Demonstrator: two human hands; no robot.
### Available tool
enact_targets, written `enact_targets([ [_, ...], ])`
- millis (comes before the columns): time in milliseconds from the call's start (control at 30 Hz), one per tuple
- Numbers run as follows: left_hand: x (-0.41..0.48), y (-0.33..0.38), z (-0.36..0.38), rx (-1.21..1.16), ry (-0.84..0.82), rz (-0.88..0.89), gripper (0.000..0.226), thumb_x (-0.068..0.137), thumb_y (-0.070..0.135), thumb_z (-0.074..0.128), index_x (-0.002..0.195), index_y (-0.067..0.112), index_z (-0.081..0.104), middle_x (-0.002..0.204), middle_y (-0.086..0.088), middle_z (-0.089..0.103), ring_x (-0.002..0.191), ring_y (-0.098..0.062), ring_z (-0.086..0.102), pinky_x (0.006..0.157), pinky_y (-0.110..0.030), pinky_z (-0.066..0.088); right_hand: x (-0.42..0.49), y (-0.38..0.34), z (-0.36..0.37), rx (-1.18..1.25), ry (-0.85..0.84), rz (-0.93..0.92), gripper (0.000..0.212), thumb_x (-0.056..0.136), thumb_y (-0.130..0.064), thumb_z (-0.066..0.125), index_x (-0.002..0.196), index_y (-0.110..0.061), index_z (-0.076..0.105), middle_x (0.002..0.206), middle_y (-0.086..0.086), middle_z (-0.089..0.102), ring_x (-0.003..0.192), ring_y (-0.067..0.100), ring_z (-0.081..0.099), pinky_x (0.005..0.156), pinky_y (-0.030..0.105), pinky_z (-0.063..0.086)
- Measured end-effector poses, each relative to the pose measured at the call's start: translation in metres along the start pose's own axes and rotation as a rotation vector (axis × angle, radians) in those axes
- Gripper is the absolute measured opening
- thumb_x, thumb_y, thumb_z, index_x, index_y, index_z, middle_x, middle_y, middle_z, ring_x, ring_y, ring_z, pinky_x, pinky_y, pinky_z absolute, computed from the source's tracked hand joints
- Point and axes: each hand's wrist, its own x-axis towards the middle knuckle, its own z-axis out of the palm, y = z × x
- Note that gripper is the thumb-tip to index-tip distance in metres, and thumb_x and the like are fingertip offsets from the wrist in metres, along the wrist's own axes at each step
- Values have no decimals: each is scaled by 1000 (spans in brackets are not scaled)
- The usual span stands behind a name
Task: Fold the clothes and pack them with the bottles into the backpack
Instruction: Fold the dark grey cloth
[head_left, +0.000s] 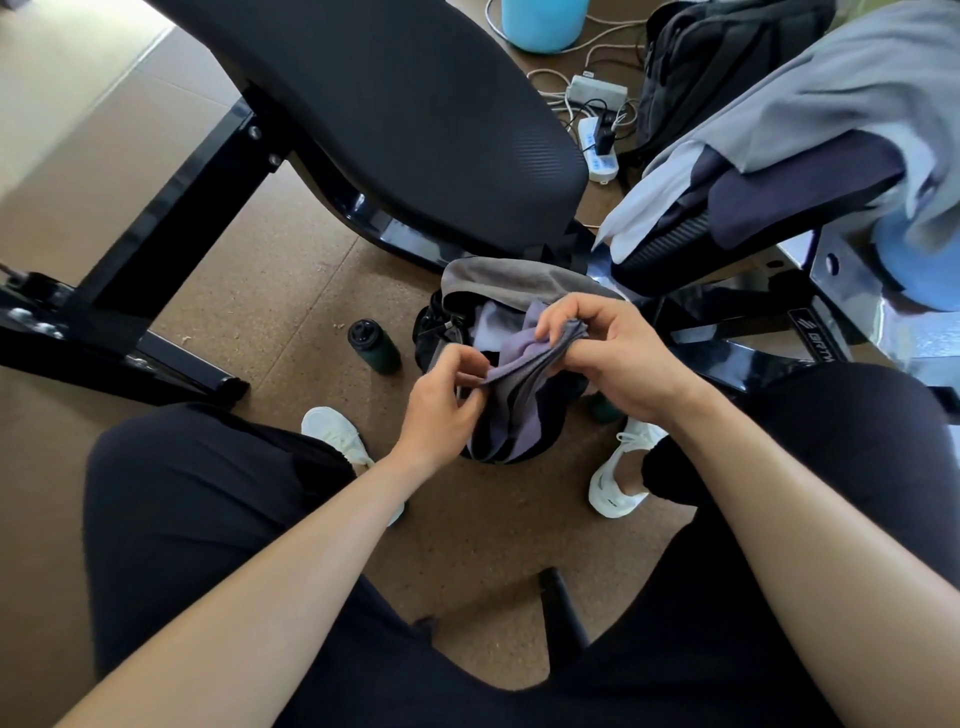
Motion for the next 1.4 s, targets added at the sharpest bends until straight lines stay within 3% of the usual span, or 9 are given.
enact_targets([
  [133,2,3,-5,87,215,154,23,85,-10,57,83,11,50,107,1,69,106,-13,67,84,-39,56,1,0,-1,89,9,31,36,82,23,51,76,-10,63,89,9,60,81,18,61,72,33,54],
  [233,-1,5,-7,140,241,319,21,80,-8,58,72,10,64,113,-5,70,108,-20,67,87,-45,54,2,-1,-1,107,14,34,38,85,25,50,77,-10,63,89,8,61,81,18,62,72,32,54],
  [433,-13,11,-1,194,191,363,19,80,25,79,94,12,78,125,-3,70,116,-15,66,93,-40,56,3,1,-1,131,22,28,34,89,20,53,79,-10,64,92,7,62,85,20,65,75,33,57],
  [633,-11,8,9,435,195,208,46,74,57,73,101,21,79,132,2,69,113,-15,67,89,-33,57,2,1,1,143,15,17,35,89,18,54,78,-13,67,93,7,63,88,20,67,79,35,58],
  [767,-8,-2,16,577,65,21,52,73,66,60,99,27,81,136,7,66,112,-20,65,85,-36,56,3,0,4,198,25,16,36,88,18,54,77,-13,68,92,8,63,87,20,67,78,32,59],
  [900,-11,-25,22,610,-104,-186,45,75,67,62,97,31,79,115,11,67,101,-26,64,76,-42,55,5,-1,4,268,62,25,25,88,15,55,78,-7,61,91,9,62,85,22,66,79,33,59],
  [1200,-19,-28,36,488,-121,-423,54,74,70,56,111,32,68,114,4,68,104,-30,65,84,-44,55,7,-1,5,290,90,28,35,87,13,56,71,-16,69,87,8,62,83,21,64,82,37,57],
  [1333,-16,-25,42,199,-93,-571,72,71,66,65,134,34,51,123,3,67,108,-27,65,90,-45,55,4,-3,5,304,61,33,43,91,16,52,69,-17,70,86,7,61,81,19,65,79,33,58],
  [1400,-15,-28,45,70,-105,-598,73,74,51,72,140,36,45,122,4,65,94,-20,74,85,-46,60,4,-3,6,308,74,40,45,91,17,51,68,-17,70,85,7,60,80,18,65,76,31,59],
])
